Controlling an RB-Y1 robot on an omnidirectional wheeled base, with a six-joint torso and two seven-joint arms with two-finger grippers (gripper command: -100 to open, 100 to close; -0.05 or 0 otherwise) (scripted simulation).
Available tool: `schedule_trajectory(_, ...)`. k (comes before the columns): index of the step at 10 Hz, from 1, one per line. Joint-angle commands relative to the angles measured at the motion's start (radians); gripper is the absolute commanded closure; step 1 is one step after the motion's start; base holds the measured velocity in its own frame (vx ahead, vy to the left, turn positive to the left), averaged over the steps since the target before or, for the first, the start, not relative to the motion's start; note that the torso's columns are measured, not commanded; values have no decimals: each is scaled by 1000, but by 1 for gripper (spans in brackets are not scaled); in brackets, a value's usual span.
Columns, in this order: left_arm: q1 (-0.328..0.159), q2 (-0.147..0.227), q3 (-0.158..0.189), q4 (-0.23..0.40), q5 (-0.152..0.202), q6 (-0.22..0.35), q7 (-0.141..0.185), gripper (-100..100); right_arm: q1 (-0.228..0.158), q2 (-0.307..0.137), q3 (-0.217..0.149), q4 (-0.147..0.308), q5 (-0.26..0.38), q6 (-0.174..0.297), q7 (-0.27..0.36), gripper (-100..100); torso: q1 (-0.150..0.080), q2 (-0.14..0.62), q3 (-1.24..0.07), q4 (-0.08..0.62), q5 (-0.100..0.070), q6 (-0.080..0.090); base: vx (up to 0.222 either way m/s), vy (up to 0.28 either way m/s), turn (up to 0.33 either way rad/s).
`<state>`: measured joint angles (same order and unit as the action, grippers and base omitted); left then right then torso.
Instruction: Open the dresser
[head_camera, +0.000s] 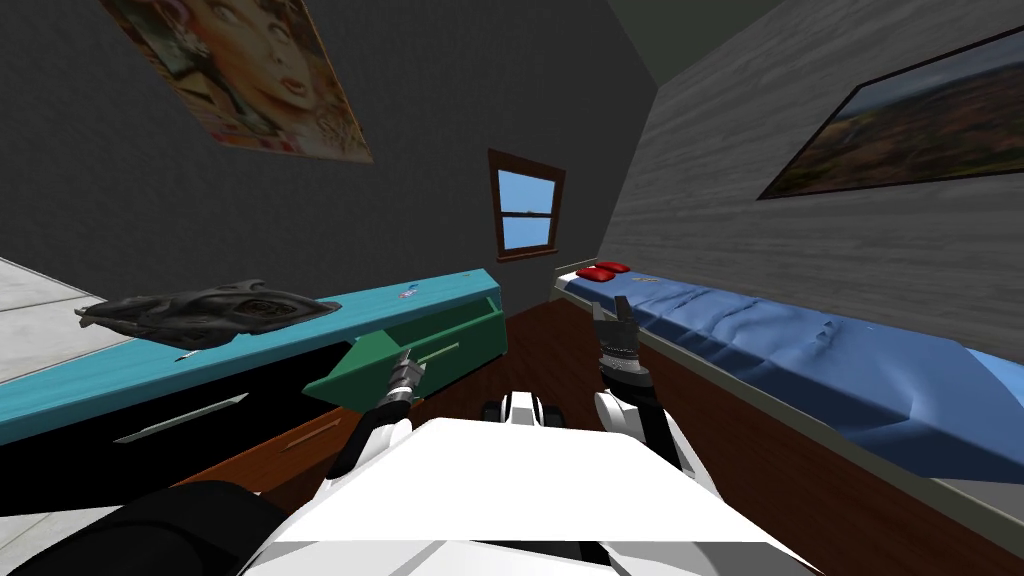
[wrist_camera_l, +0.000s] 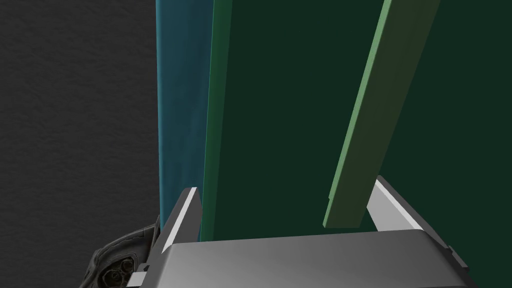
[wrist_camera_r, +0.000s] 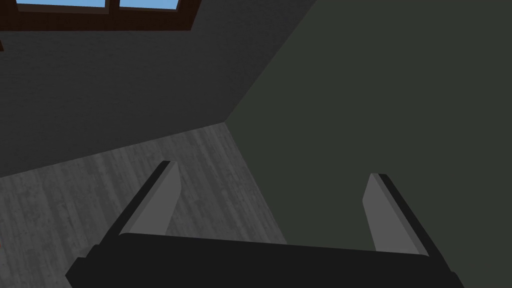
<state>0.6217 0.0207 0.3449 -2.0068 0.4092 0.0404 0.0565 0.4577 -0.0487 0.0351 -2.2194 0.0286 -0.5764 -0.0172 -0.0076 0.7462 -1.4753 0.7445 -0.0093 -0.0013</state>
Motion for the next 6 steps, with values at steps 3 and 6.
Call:
schedule_trajectory(3,5,-4,-2,6,-1,6,-1,0,0,0,0,0,0,0,0,0,4,-5,-1,-4,4,1,0,-2,0)
schedule_trajectory(6,7,-6,-3,11,-1,5,-2,0,0,0,0,0,0,0,0,0,6,-7,-2,-6,7,2,0,0,0)
